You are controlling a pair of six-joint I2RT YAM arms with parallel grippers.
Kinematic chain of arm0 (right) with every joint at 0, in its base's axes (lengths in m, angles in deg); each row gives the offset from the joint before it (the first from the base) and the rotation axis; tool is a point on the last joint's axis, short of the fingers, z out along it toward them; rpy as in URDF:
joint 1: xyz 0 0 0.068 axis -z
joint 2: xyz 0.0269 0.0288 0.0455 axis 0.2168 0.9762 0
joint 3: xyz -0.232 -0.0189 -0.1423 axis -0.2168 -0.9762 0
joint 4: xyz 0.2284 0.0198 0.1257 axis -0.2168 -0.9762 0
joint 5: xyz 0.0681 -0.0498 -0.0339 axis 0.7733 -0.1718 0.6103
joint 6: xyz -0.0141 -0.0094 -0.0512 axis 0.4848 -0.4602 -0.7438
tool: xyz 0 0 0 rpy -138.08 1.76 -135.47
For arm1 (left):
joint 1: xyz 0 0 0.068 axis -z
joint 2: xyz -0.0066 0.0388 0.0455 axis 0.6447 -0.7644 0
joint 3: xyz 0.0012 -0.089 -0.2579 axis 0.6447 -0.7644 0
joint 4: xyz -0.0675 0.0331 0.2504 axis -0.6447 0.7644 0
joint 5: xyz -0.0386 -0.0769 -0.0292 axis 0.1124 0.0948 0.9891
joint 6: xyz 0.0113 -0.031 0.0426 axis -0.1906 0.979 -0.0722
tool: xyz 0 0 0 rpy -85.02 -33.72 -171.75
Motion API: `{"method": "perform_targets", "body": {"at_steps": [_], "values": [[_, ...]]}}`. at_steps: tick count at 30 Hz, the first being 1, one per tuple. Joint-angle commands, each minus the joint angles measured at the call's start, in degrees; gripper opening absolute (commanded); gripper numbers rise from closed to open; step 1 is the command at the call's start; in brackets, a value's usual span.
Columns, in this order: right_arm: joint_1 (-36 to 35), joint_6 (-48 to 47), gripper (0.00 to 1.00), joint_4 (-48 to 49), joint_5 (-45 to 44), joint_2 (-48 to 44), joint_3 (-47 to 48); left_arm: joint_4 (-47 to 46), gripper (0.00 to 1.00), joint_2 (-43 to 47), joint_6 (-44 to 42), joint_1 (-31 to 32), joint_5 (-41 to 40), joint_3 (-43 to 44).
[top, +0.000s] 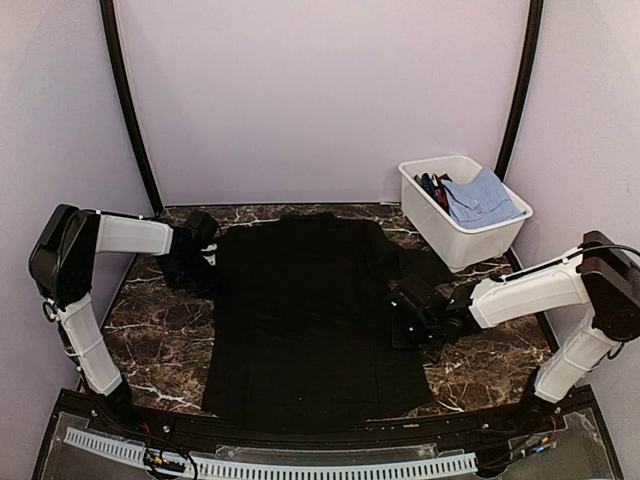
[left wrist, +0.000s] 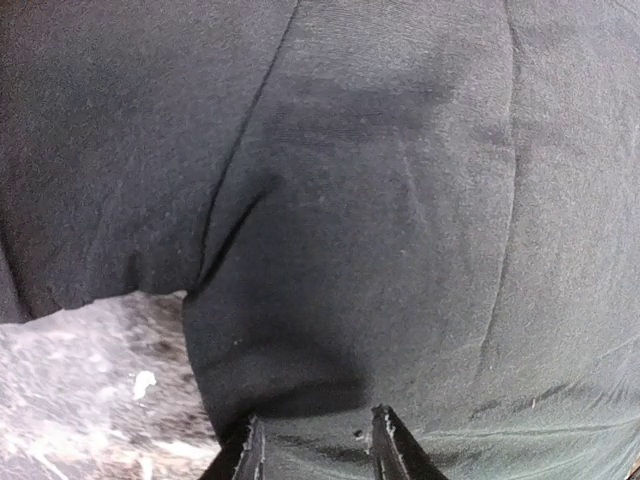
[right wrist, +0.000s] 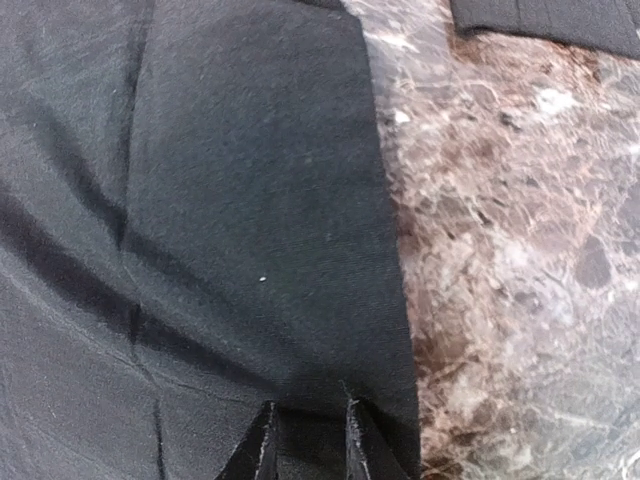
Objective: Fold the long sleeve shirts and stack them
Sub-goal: Flatten out the square-folded shirt at the center of the board.
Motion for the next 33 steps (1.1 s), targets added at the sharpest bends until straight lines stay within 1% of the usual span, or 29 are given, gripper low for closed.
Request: {"method": "perform_targets", "body": {"at_steps": [1, 5, 10, 12, 15, 18, 21, 23, 27, 33], "values": [[-0.9, 0.3, 0.25, -11.0, 2.9, 0.0, -3.8, 3.9, 0.36, 0.0, 1.1, 0.3, 0.7, -2.2], [-3.0, -0.2, 0.34, -13.1, 3.0, -2.2, -3.4, 3.8, 0.38, 3.0, 0.9, 0.4, 1.0, -4.4], [-7.3, -1.7, 0.45, -19.0, 1.2, -2.8, 4.2, 6.4, 0.40, 6.6, 0.4, 0.4, -1.4, -2.1], [-7.5, -2.0, 0.46, -19.9, 0.7, -3.0, 7.1, 7.5, 0.41, 7.6, 0.3, 0.3, -2.1, -0.4], [-7.6, -2.6, 0.46, -18.2, 1.6, -2.9, 9.1, 7.5, 0.42, 9.8, 1.5, 0.9, -0.6, 0.6], [-8.6, -3.1, 0.45, -16.8, 3.2, -0.6, 11.0, 6.4, 0.42, 11.5, 3.8, 3.7, 1.1, 0.1], [-10.4, -3.4, 0.45, -16.2, 4.2, 3.0, 12.8, 2.8, 0.42, 11.9, 6.6, 6.3, 4.9, -1.7], [-12.0, -3.1, 0.45, -15.6, 5.2, 5.0, 13.6, 1.1, 0.42, 11.3, 8.1, 8.8, 6.0, -2.7], [-15.3, -2.1, 0.45, -13.6, 7.2, 7.4, 14.0, -1.7, 0.42, 10.3, 9.4, 10.2, 7.2, -6.2], [-19.0, -1.7, 0.45, -12.4, 9.9, 11.1, 16.6, -1.8, 0.42, 9.2, 7.8, 9.8, 3.7, -11.1]]}}
